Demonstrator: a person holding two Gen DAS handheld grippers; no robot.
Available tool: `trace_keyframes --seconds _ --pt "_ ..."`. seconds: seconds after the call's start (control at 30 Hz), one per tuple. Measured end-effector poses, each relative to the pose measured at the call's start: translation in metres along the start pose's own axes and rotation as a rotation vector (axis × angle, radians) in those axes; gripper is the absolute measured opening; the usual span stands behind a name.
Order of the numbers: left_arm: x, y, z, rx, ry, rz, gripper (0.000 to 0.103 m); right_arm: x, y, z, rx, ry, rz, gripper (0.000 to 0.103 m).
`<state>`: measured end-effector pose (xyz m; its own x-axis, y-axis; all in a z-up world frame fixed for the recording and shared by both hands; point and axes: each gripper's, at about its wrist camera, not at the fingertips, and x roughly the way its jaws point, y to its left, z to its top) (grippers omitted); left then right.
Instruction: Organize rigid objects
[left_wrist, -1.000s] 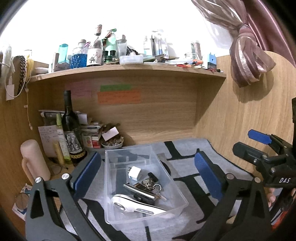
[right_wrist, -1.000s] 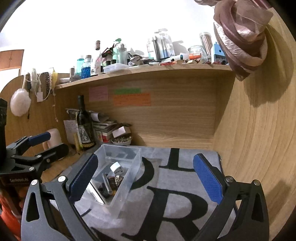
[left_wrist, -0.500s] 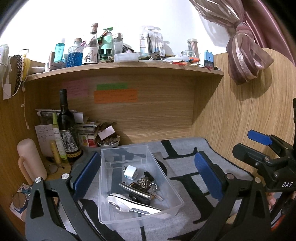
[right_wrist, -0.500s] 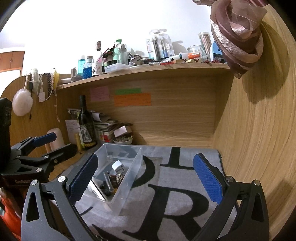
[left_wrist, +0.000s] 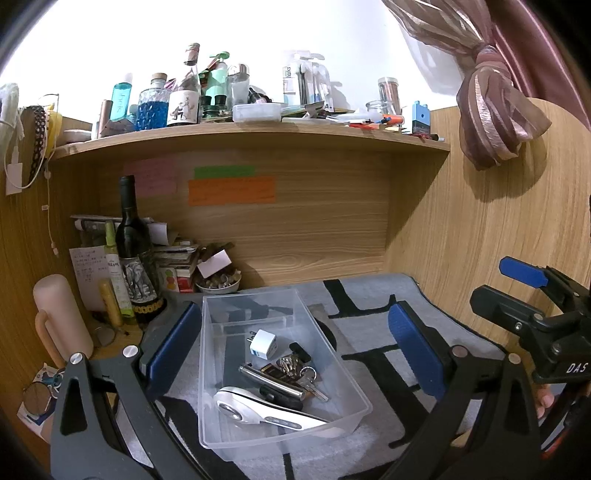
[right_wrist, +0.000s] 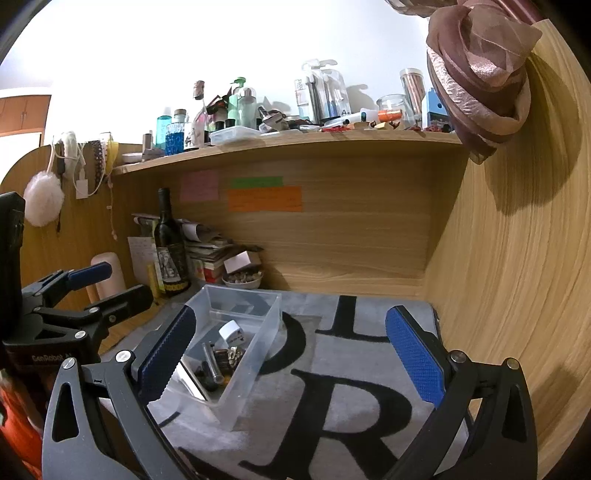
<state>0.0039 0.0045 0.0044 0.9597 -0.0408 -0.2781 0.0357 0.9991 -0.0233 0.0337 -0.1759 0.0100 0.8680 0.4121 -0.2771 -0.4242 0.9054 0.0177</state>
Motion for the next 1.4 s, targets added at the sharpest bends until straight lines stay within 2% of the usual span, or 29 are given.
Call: trace_keyframes --seconds 1.4 --pt "0.0064 -0.0021 -0.0039 -0.002 0.017 -0.027 0.103 0.0036 -0.004 -0.002 -0.008 0.013 0.003 0.103"
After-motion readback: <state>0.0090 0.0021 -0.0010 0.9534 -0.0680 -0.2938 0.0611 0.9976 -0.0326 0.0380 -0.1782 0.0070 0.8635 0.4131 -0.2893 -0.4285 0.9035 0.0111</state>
